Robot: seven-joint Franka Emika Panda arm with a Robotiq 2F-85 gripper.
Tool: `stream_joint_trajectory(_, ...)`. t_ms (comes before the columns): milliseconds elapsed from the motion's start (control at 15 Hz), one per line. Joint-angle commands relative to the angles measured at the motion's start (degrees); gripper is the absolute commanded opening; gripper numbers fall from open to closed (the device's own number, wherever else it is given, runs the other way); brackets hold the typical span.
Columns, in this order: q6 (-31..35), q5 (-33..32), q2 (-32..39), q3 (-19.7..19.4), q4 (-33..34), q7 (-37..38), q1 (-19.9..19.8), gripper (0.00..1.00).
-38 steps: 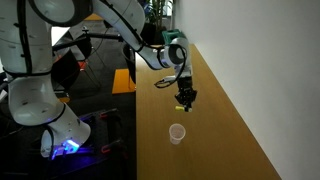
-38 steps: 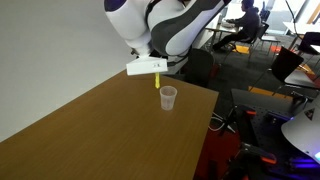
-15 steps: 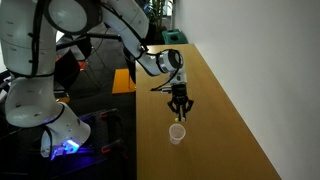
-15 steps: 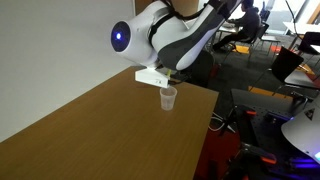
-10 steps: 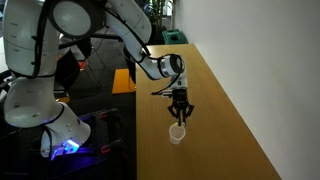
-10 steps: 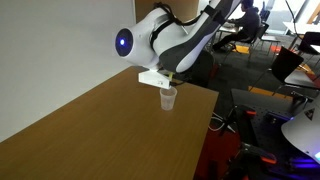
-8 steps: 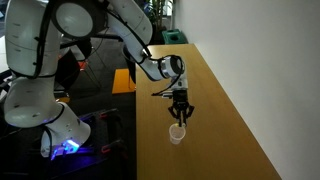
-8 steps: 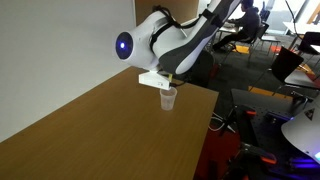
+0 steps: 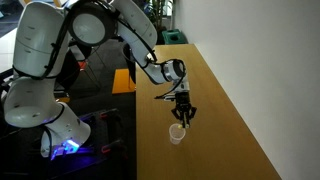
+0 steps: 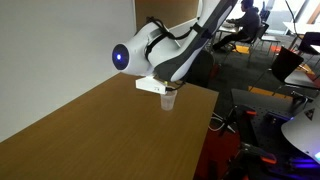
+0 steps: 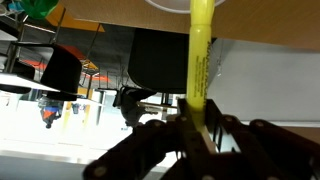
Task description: Put the yellow object in the cup
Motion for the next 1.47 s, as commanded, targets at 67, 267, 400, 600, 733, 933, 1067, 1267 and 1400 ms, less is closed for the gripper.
stream_joint_trajectory(67,0.4,-0.8,1.8,1.2,1.3,2.1,-0.8,0.05)
stream_joint_trajectory(267,-0.4,-0.3,1.4,1.5,0.2,3.0,-0.5,0.05)
stream_joint_trajectory(400,-1.1,0.0,1.6,1.6,0.1,3.6,-0.4,0.05)
stream_joint_trajectory(600,-1.6,0.7,2.2,1.9,0.4,3.2,-0.5,0.05)
stream_joint_trajectory(733,-1.7,1.2,2.6,1.9,0.5,2.8,-0.6,0.05)
stream_joint_trajectory(933,-1.9,1.9,3.1,2.0,0.6,2.2,-0.7,0.47)
stream_joint_trajectory(1067,-1.9,2.2,3.1,2.0,0.6,2.2,-0.6,0.52)
stream_joint_trajectory(1267,-2.4,2.6,2.5,1.9,0.3,2.5,-0.3,0.73)
stream_joint_trajectory(1400,-2.7,2.7,1.7,1.9,-0.2,2.8,-0.1,0.88)
